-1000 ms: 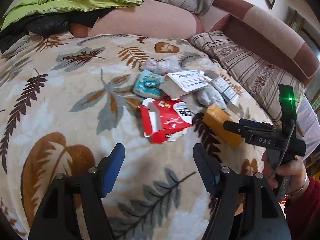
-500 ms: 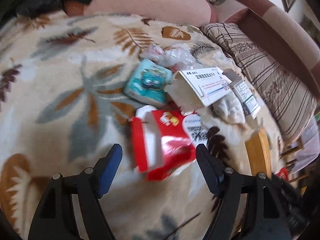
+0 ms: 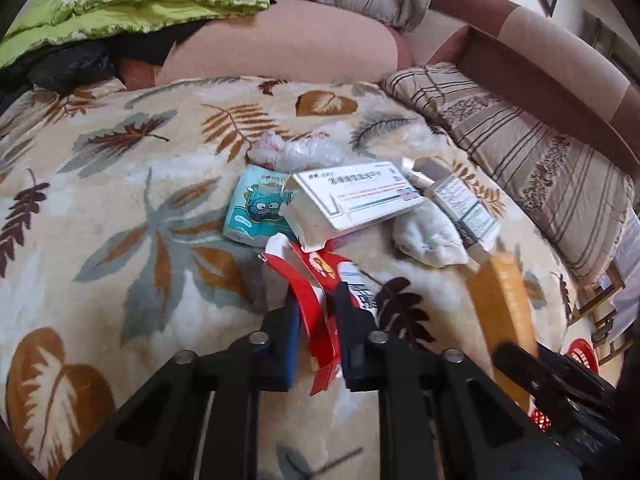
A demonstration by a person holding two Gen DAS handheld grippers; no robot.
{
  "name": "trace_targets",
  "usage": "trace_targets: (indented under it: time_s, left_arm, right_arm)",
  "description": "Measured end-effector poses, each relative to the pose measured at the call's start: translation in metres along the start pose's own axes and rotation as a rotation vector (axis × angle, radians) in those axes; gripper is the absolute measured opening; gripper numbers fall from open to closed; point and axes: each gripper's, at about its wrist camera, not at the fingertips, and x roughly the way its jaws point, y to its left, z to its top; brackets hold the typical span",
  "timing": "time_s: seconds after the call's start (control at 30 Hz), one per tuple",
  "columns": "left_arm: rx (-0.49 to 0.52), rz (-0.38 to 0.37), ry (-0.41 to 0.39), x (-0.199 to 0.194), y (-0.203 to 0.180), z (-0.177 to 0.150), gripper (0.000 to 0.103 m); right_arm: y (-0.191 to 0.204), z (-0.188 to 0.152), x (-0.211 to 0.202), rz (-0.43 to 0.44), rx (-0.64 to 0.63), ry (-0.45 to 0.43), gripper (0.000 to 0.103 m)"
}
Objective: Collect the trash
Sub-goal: 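Grasp the red-and-white packet with the left tool while the right tool grasps the orange box, then carry the red-and-white packet and orange box over the red wastebasket with both tools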
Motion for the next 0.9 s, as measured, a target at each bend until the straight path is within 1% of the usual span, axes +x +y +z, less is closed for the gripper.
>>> trace_targets:
  time_s: [0.07,0.13,0.17,0.27,0.33,0.4,0.47,0.5,0.63,0.7,0.8,0.83,0.9]
  left_arm:
    - [0.031,-0.008,-0.01,-0.012,-0.005,-0.005,0.011]
    - [0.061,-0.045,-0.002,-0.021,-0.014,-0.013,0.01]
    - [0.085,-0.052,0.001,-0.024,-0.02,-0.017,0.01]
    - [0.162,-0.02,0.011,-0.018,-0.036,-0.029,0.01]
    - [0.167,-0.015,0.029,-0.009,-0.04,-0.033,0.01]
    - [0.177,0.011,0.025,-0.003,-0.041,-0.036,0.009]
    - [0.178,0.024,-0.003,-0.005,-0.039,-0.038,0.008]
    - [0.175,0.026,-0.013,-0.008,-0.037,-0.038,0.004]
    - [0.192,0.048,-0.09,-0.034,-0.032,-0.042,0.004]
    - [0.216,0.075,-0.142,-0.051,-0.03,-0.047,0.004]
    - [0.213,0.103,-0.199,-0.067,-0.023,-0.058,0.004]
    - [0.211,0.117,-0.212,-0.067,-0.021,-0.062,0.004]
    - [0.198,0.122,-0.204,-0.063,-0.017,-0.064,0.004]
  right_arm:
    - [0.004,0.0,-0.001,-0.005,-0.013,-0.007,0.054]
    - [0.007,-0.001,-0.003,-0.009,-0.028,-0.018,0.054]
    - [0.009,-0.001,-0.004,-0.012,-0.036,-0.023,0.054]
    - [0.012,-0.001,-0.006,-0.017,-0.043,-0.031,0.054]
    - [0.011,-0.001,-0.007,-0.024,-0.041,-0.035,0.054]
    - [0.009,0.0,-0.008,-0.025,-0.034,-0.039,0.054]
    - [0.005,0.0,-0.01,-0.027,-0.019,-0.045,0.054]
    - [0.003,0.0,-0.011,-0.027,-0.011,-0.047,0.054]
    - [0.002,0.0,-0.015,-0.032,-0.004,-0.063,0.054]
    - [0.008,0.0,-0.019,-0.041,-0.023,-0.082,0.054]
    - [0.02,-0.003,-0.027,-0.06,-0.072,-0.124,0.054]
    - [0.024,-0.005,-0.029,-0.06,-0.083,-0.132,0.054]
    - [0.03,-0.007,-0.03,-0.058,-0.102,-0.134,0.054]
